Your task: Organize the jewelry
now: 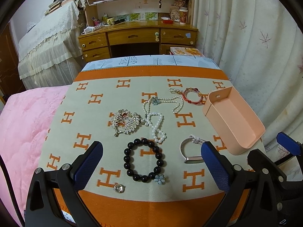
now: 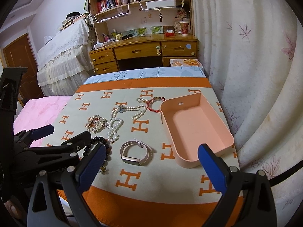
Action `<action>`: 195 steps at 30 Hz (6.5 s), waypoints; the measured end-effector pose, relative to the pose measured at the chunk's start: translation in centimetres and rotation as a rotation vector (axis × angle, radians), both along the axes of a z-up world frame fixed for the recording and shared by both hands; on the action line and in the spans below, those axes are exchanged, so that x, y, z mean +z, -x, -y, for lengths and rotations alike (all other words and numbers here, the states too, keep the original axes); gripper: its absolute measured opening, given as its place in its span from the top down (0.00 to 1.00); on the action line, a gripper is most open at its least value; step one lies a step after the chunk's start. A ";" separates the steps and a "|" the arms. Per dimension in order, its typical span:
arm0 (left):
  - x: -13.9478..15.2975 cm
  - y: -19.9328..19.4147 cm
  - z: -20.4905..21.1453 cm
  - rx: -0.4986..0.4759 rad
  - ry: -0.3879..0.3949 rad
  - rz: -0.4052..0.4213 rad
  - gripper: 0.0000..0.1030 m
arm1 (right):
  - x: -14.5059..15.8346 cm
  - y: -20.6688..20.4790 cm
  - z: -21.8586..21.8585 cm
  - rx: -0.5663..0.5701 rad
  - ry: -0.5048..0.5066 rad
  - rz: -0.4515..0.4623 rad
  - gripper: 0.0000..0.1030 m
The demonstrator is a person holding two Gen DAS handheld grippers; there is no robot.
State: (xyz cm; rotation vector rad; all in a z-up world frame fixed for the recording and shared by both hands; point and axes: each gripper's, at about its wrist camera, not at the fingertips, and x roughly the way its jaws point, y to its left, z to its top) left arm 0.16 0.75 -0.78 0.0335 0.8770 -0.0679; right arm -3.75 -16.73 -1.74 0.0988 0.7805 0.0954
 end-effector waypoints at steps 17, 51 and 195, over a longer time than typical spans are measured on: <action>1.6 1.5 -0.3 0.009 -0.013 0.046 0.01 | 1.5 1.4 -0.1 -0.014 0.002 0.049 0.04; 2.2 2.9 -0.9 -0.003 0.005 0.032 0.01 | 2.3 2.8 -1.6 -0.011 -0.019 0.059 0.04; -6.4 -25.0 -0.9 -0.272 -0.010 -0.415 0.98 | -8.5 -12.3 8.3 -0.030 -0.165 -0.479 0.90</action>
